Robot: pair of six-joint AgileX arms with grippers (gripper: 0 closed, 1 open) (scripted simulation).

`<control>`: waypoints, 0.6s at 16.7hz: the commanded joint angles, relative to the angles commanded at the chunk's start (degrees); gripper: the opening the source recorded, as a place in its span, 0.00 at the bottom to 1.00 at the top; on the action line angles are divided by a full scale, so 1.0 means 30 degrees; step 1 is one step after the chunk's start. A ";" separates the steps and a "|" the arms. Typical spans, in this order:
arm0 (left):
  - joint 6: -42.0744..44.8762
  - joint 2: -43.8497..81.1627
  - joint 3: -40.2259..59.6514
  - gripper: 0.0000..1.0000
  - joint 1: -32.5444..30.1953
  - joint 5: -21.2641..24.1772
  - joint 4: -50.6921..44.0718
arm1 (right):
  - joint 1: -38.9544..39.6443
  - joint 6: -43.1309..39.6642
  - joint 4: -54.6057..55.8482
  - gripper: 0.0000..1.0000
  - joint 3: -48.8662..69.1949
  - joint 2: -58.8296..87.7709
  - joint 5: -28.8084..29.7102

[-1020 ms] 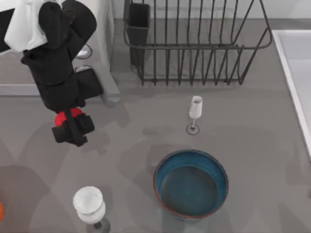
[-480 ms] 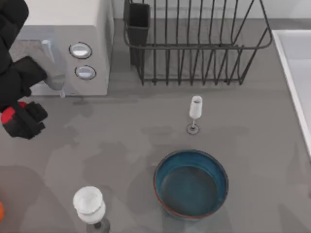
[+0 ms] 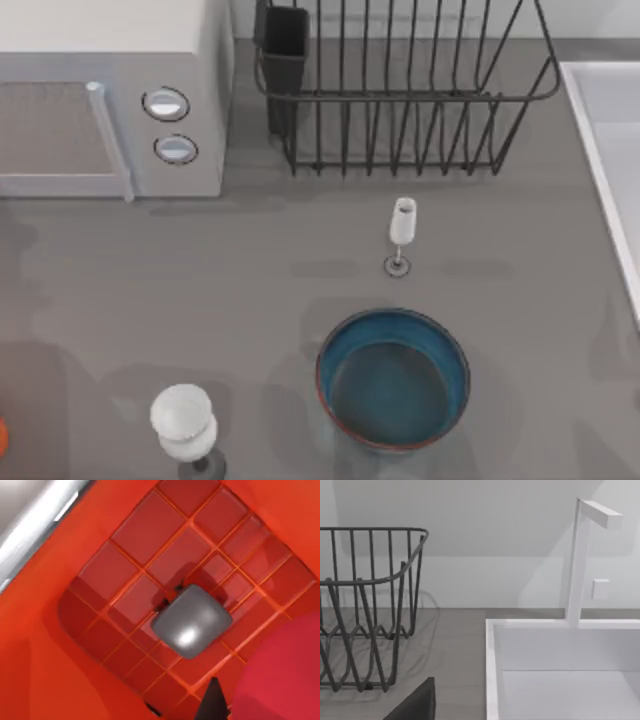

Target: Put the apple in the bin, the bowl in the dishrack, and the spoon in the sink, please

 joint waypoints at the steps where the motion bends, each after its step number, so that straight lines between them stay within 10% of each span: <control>1: -0.0309 -0.0454 -0.0199 0.00 0.0511 -0.0033 -0.0102 | 0.0000 0.0000 0.0000 1.00 0.0000 0.0000 0.0000; 10: -0.0406 -0.0668 -0.1531 0.00 0.0821 0.0183 0.1464 | 0.0000 0.0000 0.0000 1.00 0.0000 0.0000 0.0000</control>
